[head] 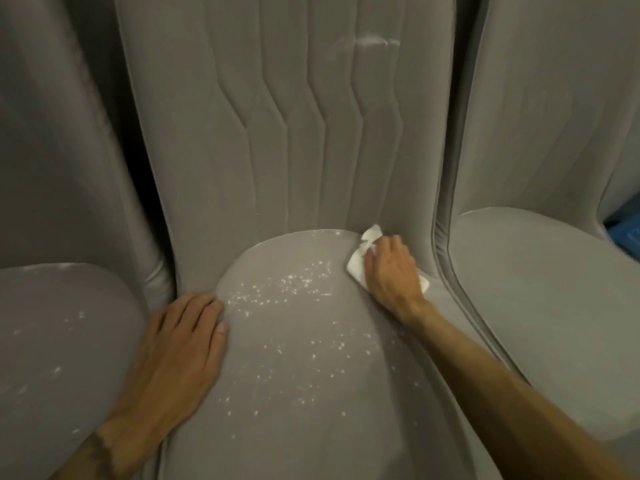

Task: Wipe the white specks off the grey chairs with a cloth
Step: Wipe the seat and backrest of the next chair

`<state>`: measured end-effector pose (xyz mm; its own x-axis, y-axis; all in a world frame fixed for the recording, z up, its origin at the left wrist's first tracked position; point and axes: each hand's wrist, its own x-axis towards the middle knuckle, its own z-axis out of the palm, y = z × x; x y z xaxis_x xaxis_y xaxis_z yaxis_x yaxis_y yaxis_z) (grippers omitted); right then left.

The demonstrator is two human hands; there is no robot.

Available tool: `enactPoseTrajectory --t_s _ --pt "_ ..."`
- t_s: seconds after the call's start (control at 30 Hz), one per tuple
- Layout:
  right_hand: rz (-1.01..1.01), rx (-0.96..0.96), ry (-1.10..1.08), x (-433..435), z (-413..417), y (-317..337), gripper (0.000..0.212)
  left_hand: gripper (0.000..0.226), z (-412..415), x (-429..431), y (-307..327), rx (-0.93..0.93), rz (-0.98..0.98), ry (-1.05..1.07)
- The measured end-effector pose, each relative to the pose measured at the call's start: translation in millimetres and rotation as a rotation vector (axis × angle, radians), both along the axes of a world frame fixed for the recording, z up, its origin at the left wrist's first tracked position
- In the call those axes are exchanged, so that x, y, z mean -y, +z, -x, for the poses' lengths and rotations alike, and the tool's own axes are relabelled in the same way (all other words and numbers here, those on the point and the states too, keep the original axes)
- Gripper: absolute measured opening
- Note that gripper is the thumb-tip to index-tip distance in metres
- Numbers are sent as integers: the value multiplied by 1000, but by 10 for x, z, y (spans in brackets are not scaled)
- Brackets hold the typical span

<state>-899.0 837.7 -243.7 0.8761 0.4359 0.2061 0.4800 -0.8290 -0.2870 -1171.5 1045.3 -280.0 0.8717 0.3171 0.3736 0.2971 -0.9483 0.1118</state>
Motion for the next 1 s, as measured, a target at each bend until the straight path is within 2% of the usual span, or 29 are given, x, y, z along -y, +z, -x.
enactPoseTrajectory --t_s 0.07,0.2,0.27,0.4,0.47,0.57,0.67,0.87,1.0 --pt "-54 -19 -79 -153 79 12 22 40 17 -38 -23 4 -50 -2" --pt "-25 35 181 -363 323 -221 34 35 69 -37 -38 24 -124 7" --pt "-17 25 205 -268 226 -201 34 33 63 -17 -28 19 -133 24" --pt "5 52 -6 -156 22 -145 35 30 33 19 0 32 -122 44" --pt "40 76 -37 -310 108 -128 35 29 29 19 4 46 -111 49" --pt "82 96 172 -585 341 -229 35 29 36 7 -27 58 -100 45" --pt "11 67 306 -502 335 -227 29 31 38 -3 -34 73 -71 52" --pt "92 93 15 -445 116 -133 28 31 43 -18 -52 36 7 65" --pt "-19 61 260 -765 469 -175 29 33 48 -43 -83 39 29 70"
